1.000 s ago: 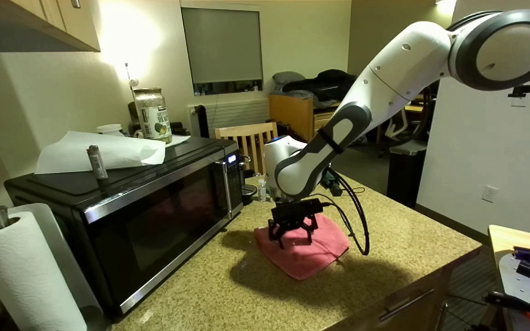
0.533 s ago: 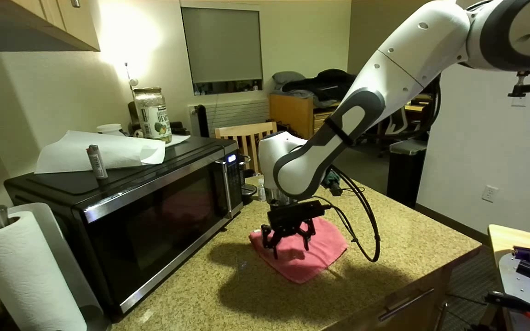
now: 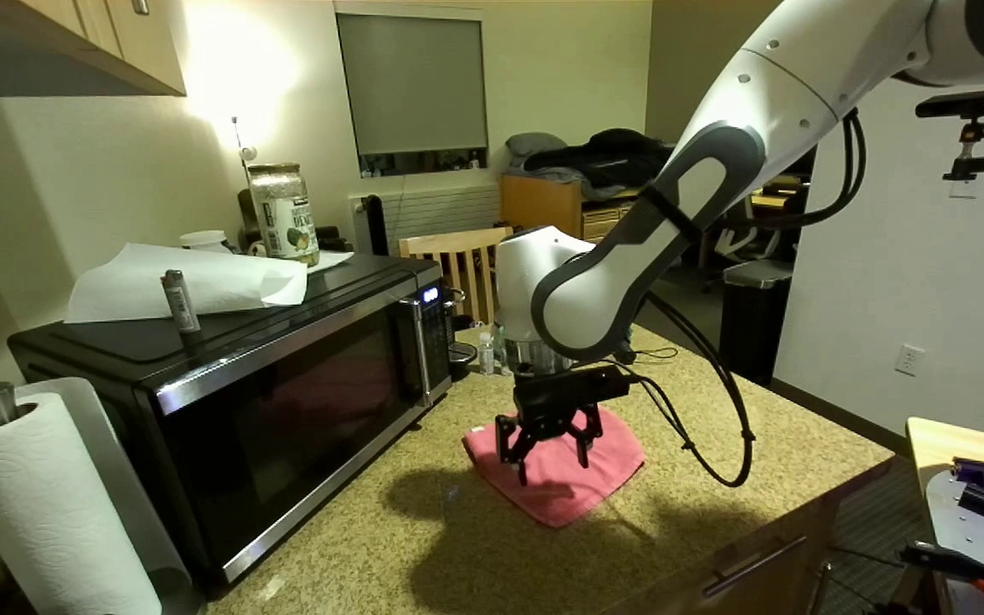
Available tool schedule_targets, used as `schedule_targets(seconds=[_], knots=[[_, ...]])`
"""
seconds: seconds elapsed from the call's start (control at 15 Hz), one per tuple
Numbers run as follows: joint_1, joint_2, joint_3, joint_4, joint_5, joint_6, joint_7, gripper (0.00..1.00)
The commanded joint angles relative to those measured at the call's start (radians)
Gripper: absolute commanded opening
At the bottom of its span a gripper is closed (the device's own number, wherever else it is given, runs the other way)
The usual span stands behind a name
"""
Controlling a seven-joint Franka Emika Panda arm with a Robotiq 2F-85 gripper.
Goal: Spread the cloth on the table
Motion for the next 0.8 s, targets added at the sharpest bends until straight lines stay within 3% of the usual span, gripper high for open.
schedule_targets(seconds=[0.0, 0.73], knots=[[-0.004, -0.085, 0.027, -0.129, 0.045, 0.036, 0.003, 1.0], [-0.07, -0.198, 0.03, -0.396, 0.262, 0.207, 0.031, 1.0]])
